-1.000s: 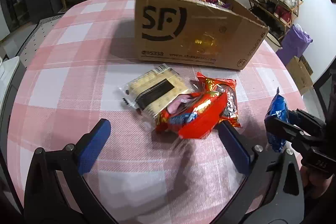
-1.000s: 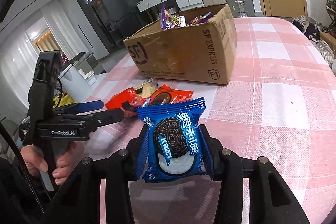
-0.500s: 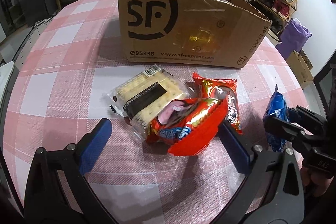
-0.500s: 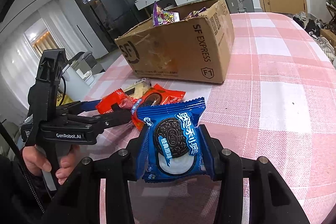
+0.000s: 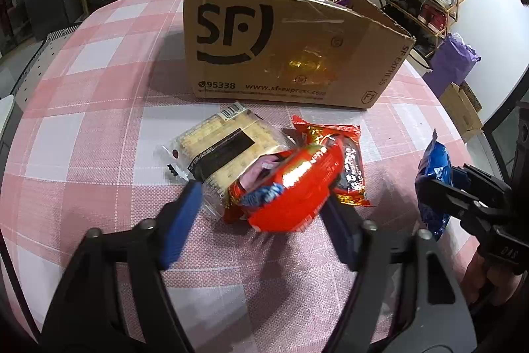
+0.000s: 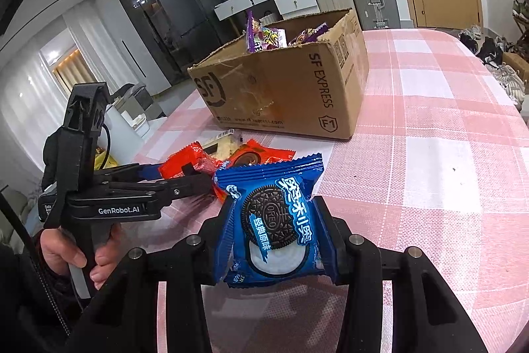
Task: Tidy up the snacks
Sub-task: 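Grasp the red chip bag with the left tool while the right tool holds the Oreo pack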
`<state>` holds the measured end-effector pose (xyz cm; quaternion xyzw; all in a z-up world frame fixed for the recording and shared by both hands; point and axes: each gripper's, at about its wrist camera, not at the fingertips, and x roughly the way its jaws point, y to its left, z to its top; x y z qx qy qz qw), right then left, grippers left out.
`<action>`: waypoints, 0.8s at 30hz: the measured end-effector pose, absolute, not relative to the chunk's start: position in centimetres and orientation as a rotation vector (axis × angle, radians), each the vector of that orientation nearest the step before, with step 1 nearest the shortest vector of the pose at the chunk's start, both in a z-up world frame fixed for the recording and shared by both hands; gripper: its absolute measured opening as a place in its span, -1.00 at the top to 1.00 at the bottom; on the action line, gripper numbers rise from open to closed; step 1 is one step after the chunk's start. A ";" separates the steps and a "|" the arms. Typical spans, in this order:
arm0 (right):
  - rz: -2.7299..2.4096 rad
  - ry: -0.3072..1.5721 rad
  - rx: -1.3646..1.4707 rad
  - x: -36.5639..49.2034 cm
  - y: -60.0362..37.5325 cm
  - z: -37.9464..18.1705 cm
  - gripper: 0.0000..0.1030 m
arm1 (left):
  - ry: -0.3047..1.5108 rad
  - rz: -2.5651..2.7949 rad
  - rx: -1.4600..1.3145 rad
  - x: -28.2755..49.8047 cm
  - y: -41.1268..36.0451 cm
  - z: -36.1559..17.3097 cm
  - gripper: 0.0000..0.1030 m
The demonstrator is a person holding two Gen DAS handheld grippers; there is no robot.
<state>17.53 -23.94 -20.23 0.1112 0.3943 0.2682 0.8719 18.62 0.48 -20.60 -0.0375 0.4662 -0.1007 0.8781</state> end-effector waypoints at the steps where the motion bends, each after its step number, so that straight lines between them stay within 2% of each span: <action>1: 0.560 0.824 0.233 17.5 -24.0 -20.2 0.12 | 0.969 -0.217 -0.075 18.6 0.5 -20.6 -0.02; 6: 0.557 0.817 0.218 17.1 -23.8 -19.7 0.12 | 0.954 -0.234 -0.092 18.4 1.2 -20.6 0.48; 7: 0.558 0.814 0.216 17.1 -23.7 -19.6 0.12 | 0.954 -0.240 -0.105 18.4 1.5 -20.5 0.51; 24: 0.570 0.736 0.215 14.0 -24.1 -16.2 0.12 | 0.919 -0.234 -0.116 14.7 2.5 -18.3 0.59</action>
